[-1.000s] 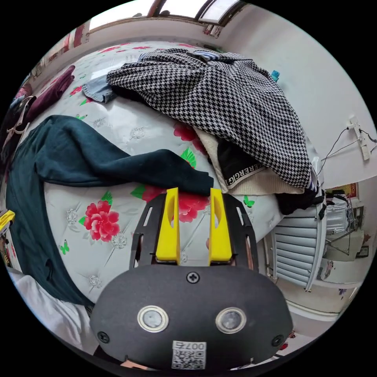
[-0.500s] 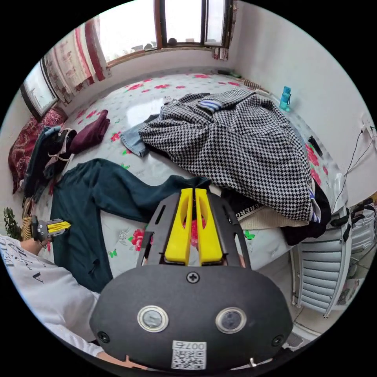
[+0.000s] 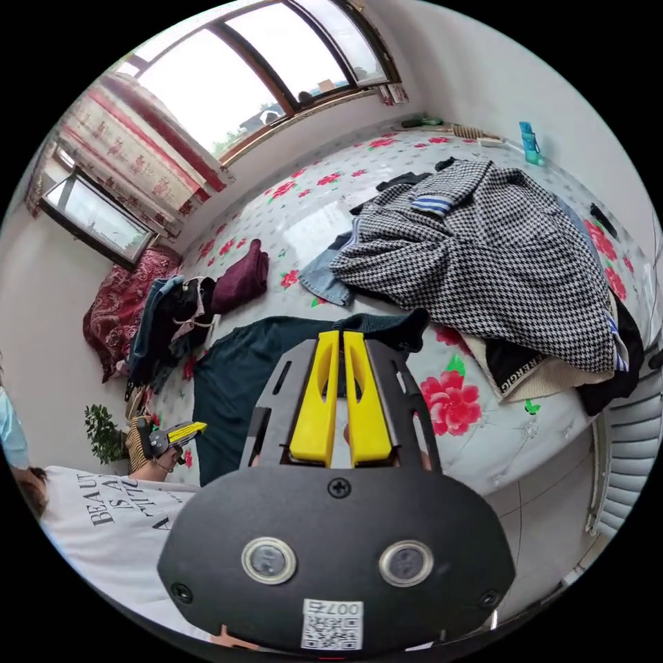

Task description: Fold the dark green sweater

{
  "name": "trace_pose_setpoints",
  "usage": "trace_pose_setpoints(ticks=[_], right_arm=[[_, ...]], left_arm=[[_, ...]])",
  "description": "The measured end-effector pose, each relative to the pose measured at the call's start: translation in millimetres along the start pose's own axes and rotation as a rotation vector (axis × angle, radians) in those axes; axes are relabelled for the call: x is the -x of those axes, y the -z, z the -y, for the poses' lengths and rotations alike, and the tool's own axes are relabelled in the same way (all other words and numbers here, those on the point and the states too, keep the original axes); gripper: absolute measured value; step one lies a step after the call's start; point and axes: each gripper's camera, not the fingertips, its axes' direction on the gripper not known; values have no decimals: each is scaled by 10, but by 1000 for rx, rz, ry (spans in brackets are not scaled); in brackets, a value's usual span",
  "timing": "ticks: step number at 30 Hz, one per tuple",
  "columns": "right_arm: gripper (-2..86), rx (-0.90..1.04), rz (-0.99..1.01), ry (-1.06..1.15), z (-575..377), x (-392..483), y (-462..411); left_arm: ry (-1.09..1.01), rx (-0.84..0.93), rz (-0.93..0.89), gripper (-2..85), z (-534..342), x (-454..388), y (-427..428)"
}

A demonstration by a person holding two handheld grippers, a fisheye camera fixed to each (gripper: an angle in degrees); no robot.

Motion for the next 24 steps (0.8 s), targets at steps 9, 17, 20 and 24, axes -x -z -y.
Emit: trace_pose_setpoints(ticks=[9,17,20,24], right_arm=[[-2,102,438,547,-566,2119,-455],[-2,554,402,715,-1548,2996,-2386],[-2,612,399,748,-1699,3174,-2647],[2,683,495,779,-1741,3367,-2812]], left_arm=[[297,-95,-101,-9,-983,719,417],[349,-97,-124,-10,-1502,935,489],[355,-92,-122,-9,-1617,1023,523],[353,-87,-111,-9,-1699,1090,558]])
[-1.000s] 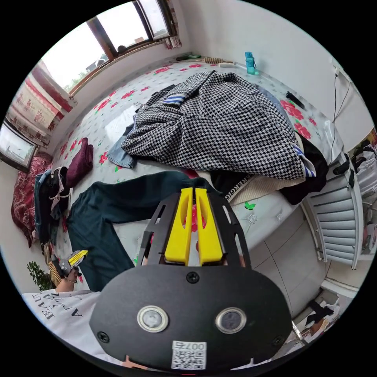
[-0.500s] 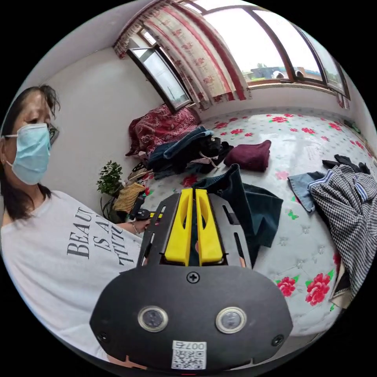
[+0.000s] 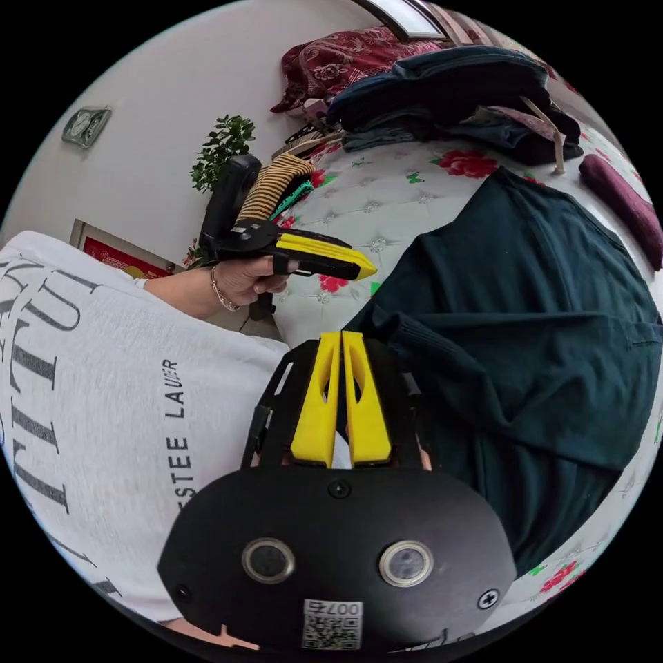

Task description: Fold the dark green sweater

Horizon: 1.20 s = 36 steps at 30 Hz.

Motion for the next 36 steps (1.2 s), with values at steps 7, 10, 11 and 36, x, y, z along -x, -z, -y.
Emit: trace_pose_setpoints(ticks=[7,10,11,36], right_arm=[[19,-78,-144,-27,7,-59,354],[27,-30,-286,-47,-103,-151,440],[30,8,-301,-38,-122,-153,416],[8,87,-79,68,264,140,294]], left_arm=[[-30,20,-48,4,43,8,-25],[-66,73,-94,17,72,-81,-153],[-73,92,-105,22,80,-116,-211],[-262,211,-8,62,279,-794,-549]])
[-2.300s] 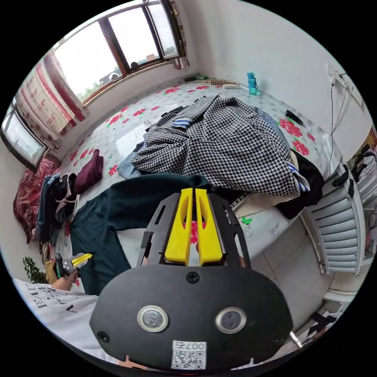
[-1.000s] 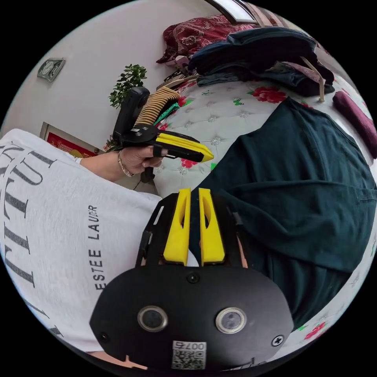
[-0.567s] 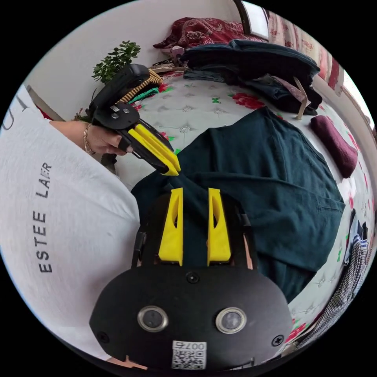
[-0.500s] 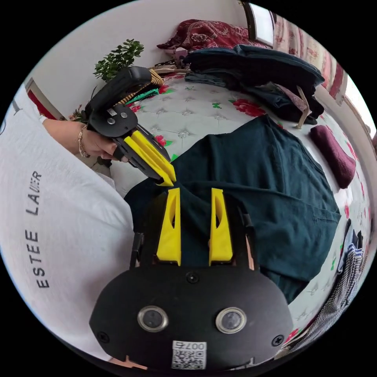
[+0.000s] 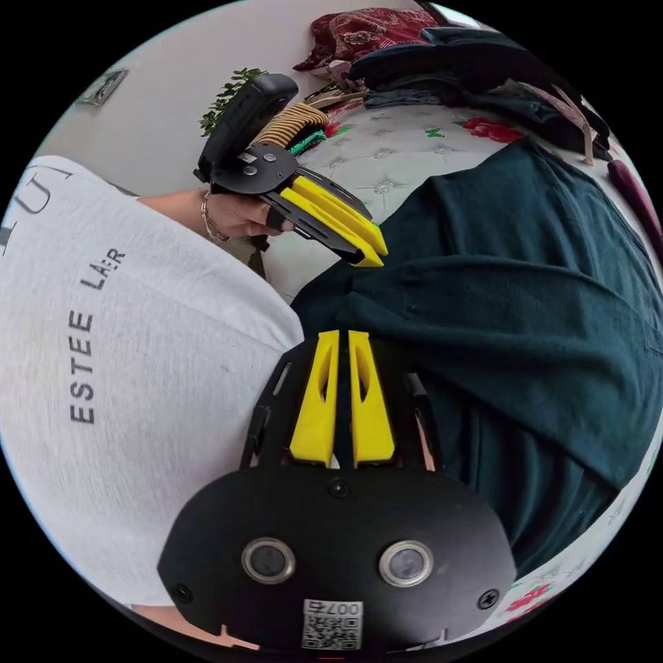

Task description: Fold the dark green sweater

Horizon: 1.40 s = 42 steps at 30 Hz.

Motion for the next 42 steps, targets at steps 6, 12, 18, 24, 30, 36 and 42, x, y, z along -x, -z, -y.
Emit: trace_pose_setpoints(ticks=[6,12,18,24,30,36,42], right_arm=[[17,-14,-144,-62,12,-1,-1],[11,47,-305,-34,151,181,-228],[6,-35,-246,-58,102,266,-20],[22,-56,-185,-10,273,396,-185],[29,27,-160,44,534,537,-453],[16,-190,-248,-172,248,375,-150],[8,-75,-195,-341,211,48,-310]], left_arm=[[-99,22,153,35,188,-260,-175],[42,10,47,-8,177,-105,-4],[333,3,-86,-4,-89,442,78],[88,-59,-135,70,-3,-9,170],[54,64,121,2,88,-308,-125],[221,47,24,-9,-126,29,-39],[294,14,-29,-7,-283,142,9]])
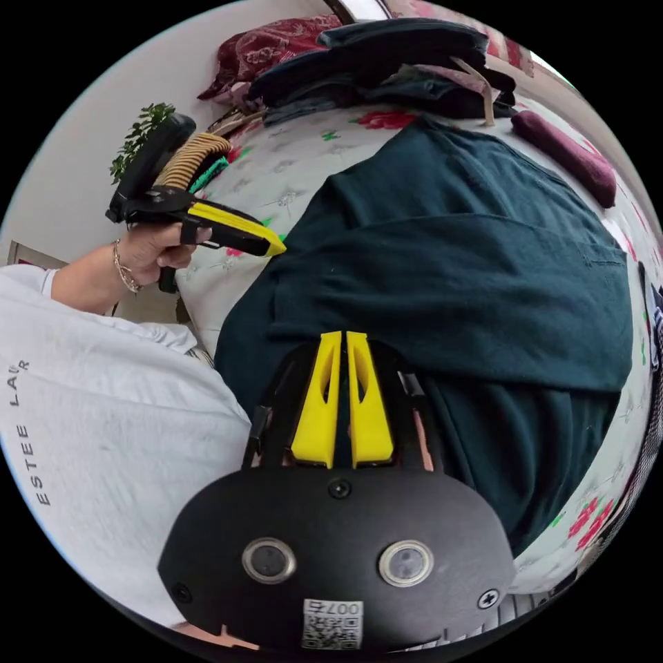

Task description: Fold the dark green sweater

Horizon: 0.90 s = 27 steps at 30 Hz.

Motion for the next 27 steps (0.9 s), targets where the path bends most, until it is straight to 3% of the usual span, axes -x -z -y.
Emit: trace_pose_setpoints(ticks=[6,12,15,21,24,26,27], right_arm=[[30,-251,-43,-253,-1113,-500,739],[58,-128,-149,-611,-2575,-1405,912],[68,-40,-40,-691,-2902,-1754,767],[70,176,120,-542,-2571,-2113,169],[44,323,77,-477,-2446,-2284,-52],[24,354,109,-413,-2436,-2367,-112],[15,344,156,-375,-2446,-2420,-122]], left_arm=[[-22,-85,2,22,-586,-22,281],[138,-67,-40,62,-1473,59,328],[208,-9,-101,98,-1727,-6,168],[154,123,-113,105,-1591,-469,-384],[114,255,-46,80,-1390,-670,-749],[153,304,164,5,-1332,-753,-800],[154,305,163,2,-1331,-757,-797]])
